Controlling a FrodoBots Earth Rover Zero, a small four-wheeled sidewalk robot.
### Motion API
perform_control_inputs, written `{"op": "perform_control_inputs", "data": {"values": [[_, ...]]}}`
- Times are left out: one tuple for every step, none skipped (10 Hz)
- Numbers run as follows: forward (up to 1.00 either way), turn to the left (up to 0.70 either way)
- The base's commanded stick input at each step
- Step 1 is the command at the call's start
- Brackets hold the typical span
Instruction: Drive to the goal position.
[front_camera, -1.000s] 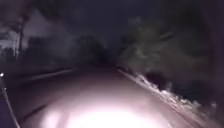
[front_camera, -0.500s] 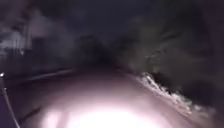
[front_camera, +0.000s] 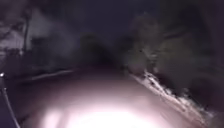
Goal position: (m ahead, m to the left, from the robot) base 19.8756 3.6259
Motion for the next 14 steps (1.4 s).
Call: {"op": "perform_control_inputs", "data": {"values": [[0.50, 0.50], [0.50, 0.44], [0.50, 0.03], [0.50, 0.06], [0.50, 0.03], [0.50, 0.00], [0.50, 0.00], [0.50, 0.00], [0.50, 0.00], [0.50, 0.00], [0.50, 0.00], [0.50, 0.00], [0.50, 0.00], [0.50, 0.00]]}}
